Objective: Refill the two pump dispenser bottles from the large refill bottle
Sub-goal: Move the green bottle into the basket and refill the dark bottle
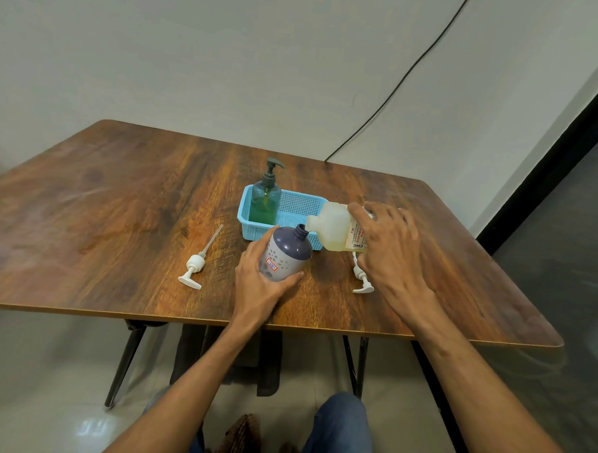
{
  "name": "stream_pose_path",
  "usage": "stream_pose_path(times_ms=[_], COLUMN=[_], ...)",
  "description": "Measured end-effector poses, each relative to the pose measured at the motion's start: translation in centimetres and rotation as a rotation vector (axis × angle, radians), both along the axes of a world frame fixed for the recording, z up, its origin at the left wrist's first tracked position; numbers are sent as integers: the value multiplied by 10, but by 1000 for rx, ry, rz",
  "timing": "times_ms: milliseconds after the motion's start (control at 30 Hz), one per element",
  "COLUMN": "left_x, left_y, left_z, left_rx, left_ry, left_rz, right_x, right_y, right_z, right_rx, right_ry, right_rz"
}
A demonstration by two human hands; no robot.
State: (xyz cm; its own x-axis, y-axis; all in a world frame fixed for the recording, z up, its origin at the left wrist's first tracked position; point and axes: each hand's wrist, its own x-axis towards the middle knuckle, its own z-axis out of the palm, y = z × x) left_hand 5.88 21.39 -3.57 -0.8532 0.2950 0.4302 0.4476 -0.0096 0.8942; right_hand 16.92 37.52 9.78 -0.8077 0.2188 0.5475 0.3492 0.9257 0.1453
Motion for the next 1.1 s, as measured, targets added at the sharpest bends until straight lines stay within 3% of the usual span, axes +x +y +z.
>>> stream_pose_path(times_ms=[1100], left_x=[3], left_y=[-1], left_z=[5], left_rx=[-5], left_ry=[-9], left_rz=[-4], right_x=[-1], right_y=[2], right_z=[3], right_rx=[42], right_ry=[-28], right_rz=[-18])
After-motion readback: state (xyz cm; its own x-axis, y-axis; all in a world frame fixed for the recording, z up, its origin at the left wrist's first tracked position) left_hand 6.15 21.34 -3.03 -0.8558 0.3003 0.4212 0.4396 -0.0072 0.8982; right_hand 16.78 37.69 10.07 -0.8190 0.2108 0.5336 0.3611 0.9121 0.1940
